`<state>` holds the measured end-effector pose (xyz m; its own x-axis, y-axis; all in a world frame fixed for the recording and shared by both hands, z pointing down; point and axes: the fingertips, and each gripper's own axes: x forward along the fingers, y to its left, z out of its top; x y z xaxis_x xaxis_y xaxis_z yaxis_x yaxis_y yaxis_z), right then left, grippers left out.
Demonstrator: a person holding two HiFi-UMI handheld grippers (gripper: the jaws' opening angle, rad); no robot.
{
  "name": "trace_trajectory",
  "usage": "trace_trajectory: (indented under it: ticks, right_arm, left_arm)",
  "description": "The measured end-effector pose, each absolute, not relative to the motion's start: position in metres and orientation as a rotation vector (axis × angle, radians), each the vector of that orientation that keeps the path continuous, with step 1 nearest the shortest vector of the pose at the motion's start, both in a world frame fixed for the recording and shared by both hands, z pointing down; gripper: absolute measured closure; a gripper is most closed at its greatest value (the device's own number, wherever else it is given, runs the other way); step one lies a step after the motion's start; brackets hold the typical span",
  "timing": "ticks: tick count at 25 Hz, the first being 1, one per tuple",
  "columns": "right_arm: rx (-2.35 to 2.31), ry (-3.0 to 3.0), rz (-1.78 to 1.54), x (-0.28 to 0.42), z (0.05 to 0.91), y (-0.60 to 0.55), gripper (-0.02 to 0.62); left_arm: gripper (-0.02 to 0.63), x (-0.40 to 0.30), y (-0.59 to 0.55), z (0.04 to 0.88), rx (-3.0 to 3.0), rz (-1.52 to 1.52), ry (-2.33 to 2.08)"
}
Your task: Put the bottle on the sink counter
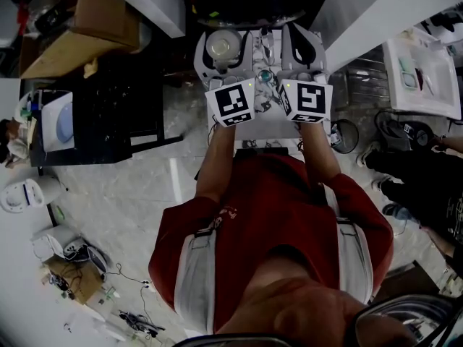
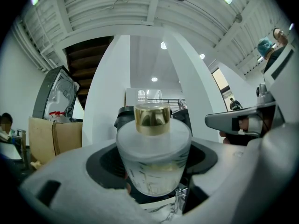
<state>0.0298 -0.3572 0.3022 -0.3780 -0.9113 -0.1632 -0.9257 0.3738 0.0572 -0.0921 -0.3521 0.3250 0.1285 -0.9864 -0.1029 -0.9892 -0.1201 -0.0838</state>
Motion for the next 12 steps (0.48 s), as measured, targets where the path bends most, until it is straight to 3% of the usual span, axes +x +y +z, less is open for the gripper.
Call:
trace_trajectory:
  ticks: [12]
  right_arm:
    - [-1.733, 2.517, 0.182, 0.033, 0.317, -0.364, 0.595]
  left_arm:
    - [0.268, -0.099, -0.372, 0.374, -2.304, -0.062, 2.032]
